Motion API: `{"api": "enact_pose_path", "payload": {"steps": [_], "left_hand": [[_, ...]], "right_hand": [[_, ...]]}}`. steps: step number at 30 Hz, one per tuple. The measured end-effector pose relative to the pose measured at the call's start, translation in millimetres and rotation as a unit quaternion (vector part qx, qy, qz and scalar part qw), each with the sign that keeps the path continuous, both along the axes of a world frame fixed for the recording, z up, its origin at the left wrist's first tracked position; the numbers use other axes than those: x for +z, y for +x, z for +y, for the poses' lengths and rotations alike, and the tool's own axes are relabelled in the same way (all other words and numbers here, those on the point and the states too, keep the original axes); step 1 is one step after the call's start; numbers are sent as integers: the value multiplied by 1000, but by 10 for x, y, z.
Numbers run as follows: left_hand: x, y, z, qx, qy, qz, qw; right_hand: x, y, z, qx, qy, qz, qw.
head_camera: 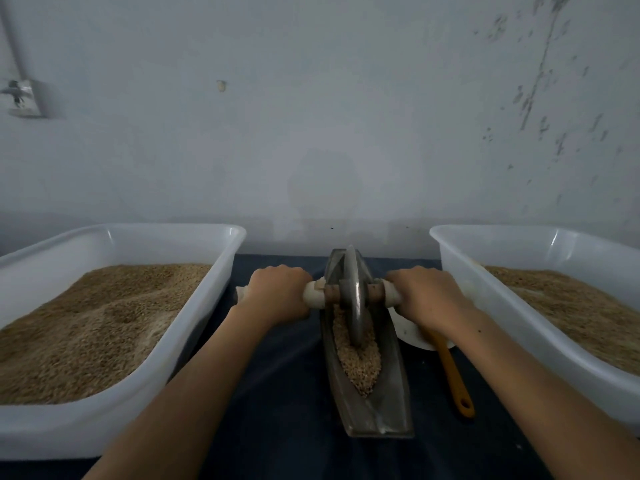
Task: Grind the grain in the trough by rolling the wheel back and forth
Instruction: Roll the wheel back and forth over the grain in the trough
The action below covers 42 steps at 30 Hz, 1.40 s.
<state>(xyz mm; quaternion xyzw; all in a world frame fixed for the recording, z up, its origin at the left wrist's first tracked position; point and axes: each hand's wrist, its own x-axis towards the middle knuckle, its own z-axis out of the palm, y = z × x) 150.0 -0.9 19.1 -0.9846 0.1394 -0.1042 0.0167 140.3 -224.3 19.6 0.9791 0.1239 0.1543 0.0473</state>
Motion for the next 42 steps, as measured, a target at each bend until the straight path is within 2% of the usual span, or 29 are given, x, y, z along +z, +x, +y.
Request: {"api": "enact_pose_path", "payload": {"steps": [3, 9, 12, 14, 16, 19, 22, 24, 26, 30, 33, 35, 38, 42], "left_hand": [[16, 6, 8, -2, 6, 28, 1000], [123, -17, 11, -5, -1, 148, 989], [141, 1, 19, -11, -14, 195, 981], [135, 1, 12, -11, -10, 181, 983], [111, -10, 0, -2, 1, 131, 991], [55, -13, -7, 9, 6, 48, 999], [18, -14, -7, 22, 1, 19, 1000], [17, -12, -12, 21, 6, 15, 1000], [36, -9, -12, 14, 17, 27, 999], [100, -2, 20, -5, 12, 105, 994], [119, 10, 34, -10, -4, 165, 986], [122, 14, 32, -9, -7, 164, 986], [107, -3, 7, -1, 6, 92, 996], [49, -10, 7, 4, -13, 27, 1000]], "right_hand": [[42, -4, -8, 0, -11, 40, 999], [201, -21, -30, -18, -22, 197, 980], [210, -16, -53, -16, -7, 238, 971], [199, -13, -62, -14, -9, 232, 973], [170, -7, -53, -13, -16, 197, 980], [87, 0, -28, -5, -18, 104, 994], [9, 11, -14, 6, -7, 21, 1000], [7, 21, -21, 4, -4, 26, 1000], [49, 21, -36, -2, -11, 74, 997], [169, 3, -67, -2, -19, 191, 981], [196, 9, -92, 2, -4, 235, 972], [183, 20, -93, 6, 0, 231, 973], [127, 25, -104, 9, 2, 191, 982], [14, 30, -85, 26, 18, 54, 998]]}}
